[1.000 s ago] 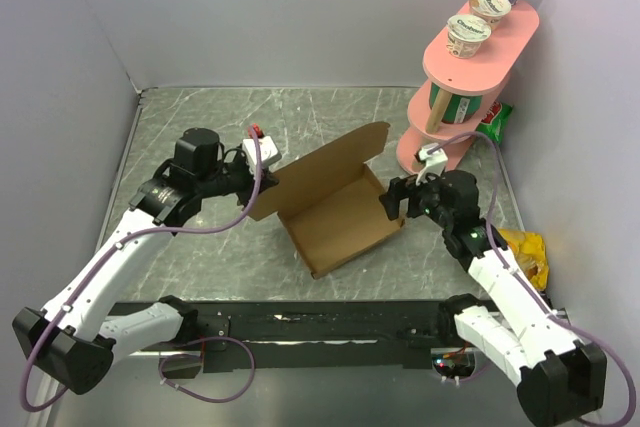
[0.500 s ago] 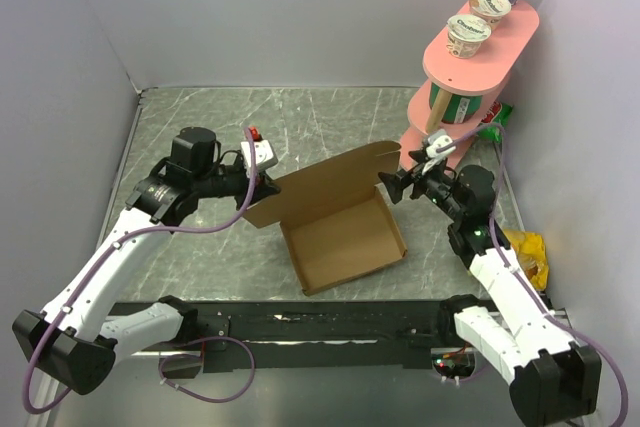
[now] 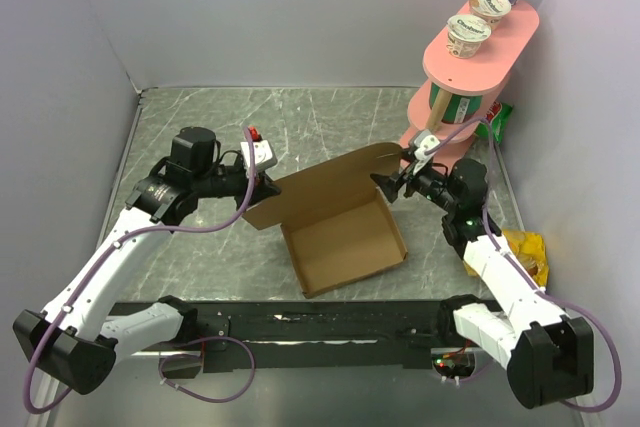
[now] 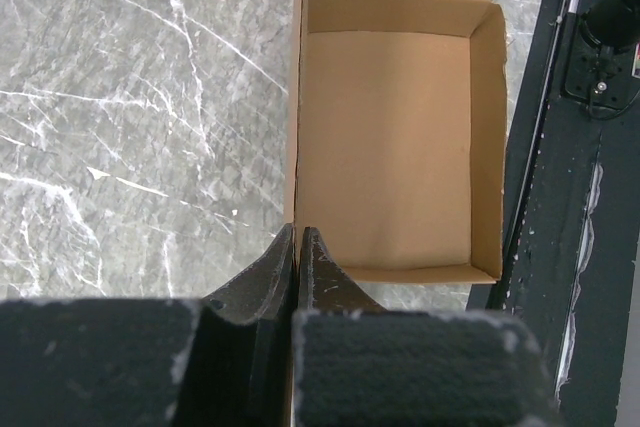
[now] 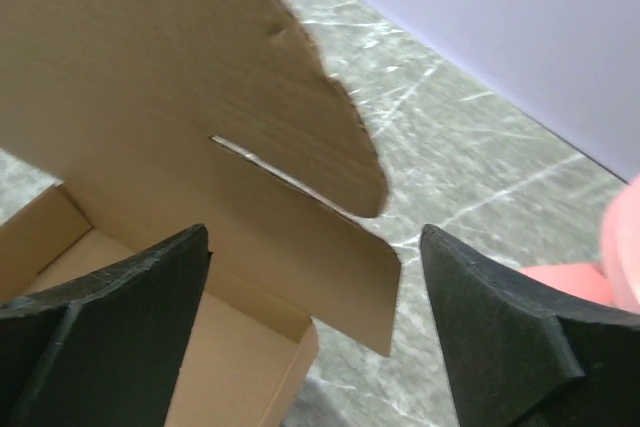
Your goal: Fold the paper box
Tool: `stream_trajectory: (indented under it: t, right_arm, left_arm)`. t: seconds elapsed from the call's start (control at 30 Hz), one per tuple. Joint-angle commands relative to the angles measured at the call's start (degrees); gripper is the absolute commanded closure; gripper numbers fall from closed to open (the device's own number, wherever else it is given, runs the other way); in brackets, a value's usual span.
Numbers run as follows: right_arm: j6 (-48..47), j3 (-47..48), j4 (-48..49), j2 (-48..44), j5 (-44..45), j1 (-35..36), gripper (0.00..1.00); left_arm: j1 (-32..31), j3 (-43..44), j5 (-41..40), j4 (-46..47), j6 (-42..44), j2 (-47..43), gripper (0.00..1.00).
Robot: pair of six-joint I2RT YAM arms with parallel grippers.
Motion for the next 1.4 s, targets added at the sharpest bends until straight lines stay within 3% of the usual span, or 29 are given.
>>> stream_trajectory:
  t: [0.0,0.07,0.3,0.47,0.63,0.67,0.7,1.03,1.37]
  right_arm:
    - [-0.76,0.57,2.85,1.07,-4.83,-0.61,0.25]
    - [0.47,-1.09,3.72,0.19,-3.78,-0.61,0.39]
    - [3.20,-4.62,4.43,-3.76,0.96,-0.53,0.60]
    - [6.71,-4.79,5.31,-2.80,1.32,0.26,0.74]
    - [10.13,-7.33,8.20,-3.85,5.88,2.90,0.80]
    - [11.01,-7.78,8.47,-4.20,7.46,3.34,0.94]
    - [11.98,-7.96,8.47,-4.90,10.26,5.26,1.00]
    - [15.85,-8.40,6.80,-6.93,34.78,19.94,1.00]
    - [22.70,-6.56,6.89,-3.16,45.33,26.18,1.00]
  left_arm:
    - [0.38,2.42,1.68,1.24,0.73,0.09,0.99]
    - [0.47,2.15,1.15,1.85,0.56,-0.08,0.99]
    - [0.47,1.98,1.41,3.09,-0.41,0.53,0.99]
    - [0.47,1.54,2.55,4.49,-1.37,1.06,0.99]
    - [0.47,0.84,1.76,6.42,-3.04,1.76,0.99]
    - [0.47,0.75,1.67,6.69,-3.39,1.94,0.99]
    - [0.47,0.66,1.59,6.87,-3.57,2.11,0.99]
    - [-0.24,0.04,2.64,8.01,-4.45,2.73,0.99]
    - [-1.46,-0.04,2.38,7.92,-4.28,3.26,0.99]
